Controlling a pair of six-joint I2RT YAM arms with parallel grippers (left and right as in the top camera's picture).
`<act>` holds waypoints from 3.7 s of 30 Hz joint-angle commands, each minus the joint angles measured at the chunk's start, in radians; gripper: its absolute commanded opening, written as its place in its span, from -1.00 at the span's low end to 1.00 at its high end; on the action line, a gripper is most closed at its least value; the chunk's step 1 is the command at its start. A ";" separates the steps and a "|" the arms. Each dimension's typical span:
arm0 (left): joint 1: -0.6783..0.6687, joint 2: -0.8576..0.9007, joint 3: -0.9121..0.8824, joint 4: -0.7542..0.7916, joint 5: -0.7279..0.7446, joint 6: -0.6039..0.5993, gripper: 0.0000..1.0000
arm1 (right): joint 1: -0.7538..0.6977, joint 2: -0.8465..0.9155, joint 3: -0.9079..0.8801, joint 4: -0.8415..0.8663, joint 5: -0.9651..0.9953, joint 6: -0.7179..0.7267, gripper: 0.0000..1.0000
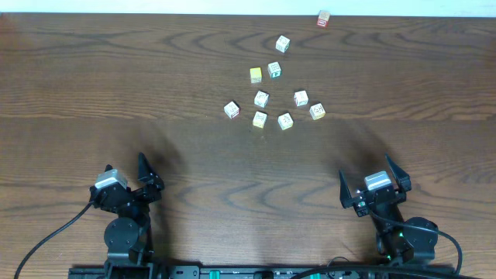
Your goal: Lift 3 blocks
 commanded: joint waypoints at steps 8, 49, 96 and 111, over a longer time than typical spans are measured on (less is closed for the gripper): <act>0.006 -0.006 -0.019 -0.038 -0.006 0.016 0.55 | -0.011 -0.006 -0.005 0.000 0.006 0.013 0.99; 0.005 -0.007 -0.019 -0.038 -0.006 0.016 0.55 | 0.022 -0.007 -0.005 -0.001 0.006 0.013 0.98; 0.005 0.078 0.039 -0.127 0.081 -0.026 0.55 | 0.022 0.248 0.132 0.000 -0.050 0.540 0.99; 0.005 0.847 0.665 -0.570 0.454 -0.033 0.55 | 0.030 1.357 1.123 -0.647 -0.231 0.419 0.98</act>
